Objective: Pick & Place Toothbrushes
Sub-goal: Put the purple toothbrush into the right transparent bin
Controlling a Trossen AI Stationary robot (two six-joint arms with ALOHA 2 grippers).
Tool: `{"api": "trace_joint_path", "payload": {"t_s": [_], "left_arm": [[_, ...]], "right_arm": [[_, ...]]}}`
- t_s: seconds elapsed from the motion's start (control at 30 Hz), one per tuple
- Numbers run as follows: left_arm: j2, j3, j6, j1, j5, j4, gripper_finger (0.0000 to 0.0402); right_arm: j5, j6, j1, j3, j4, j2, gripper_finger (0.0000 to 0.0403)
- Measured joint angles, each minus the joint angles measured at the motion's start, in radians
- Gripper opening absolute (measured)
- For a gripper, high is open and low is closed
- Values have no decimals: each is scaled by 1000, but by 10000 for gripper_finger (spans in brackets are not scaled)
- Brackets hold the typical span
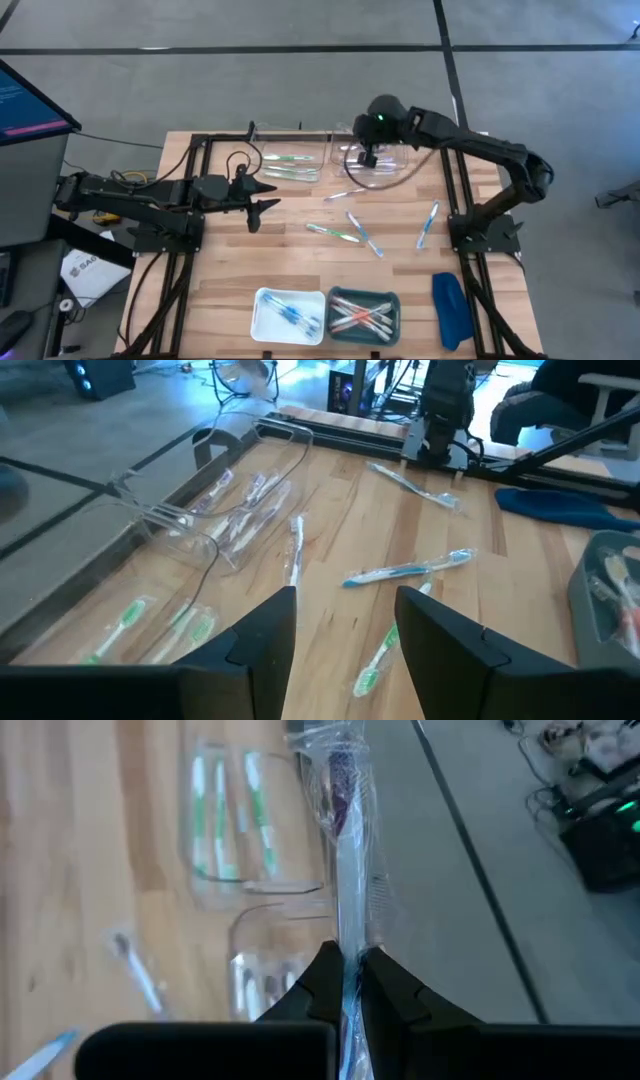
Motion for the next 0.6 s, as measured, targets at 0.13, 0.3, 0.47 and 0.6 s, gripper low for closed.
{"api": "trace_joint_path", "payload": {"t_s": [0.13,0.3,0.47,0.6], "left_arm": [[0,0,17,0,0,1,168],[0,0,18,1,0,3,168],[0,0,19,1,0,2,168],[0,0,19,2,0,2,168]], "right_arm": [[-80,-4,-98,-3,-21,76,12],[-143,-63,-146,-1,-12,215,12],[-145,-81,-173,27,-95,337,12],[-142,-81,-197,61,-197,408,12]]}}
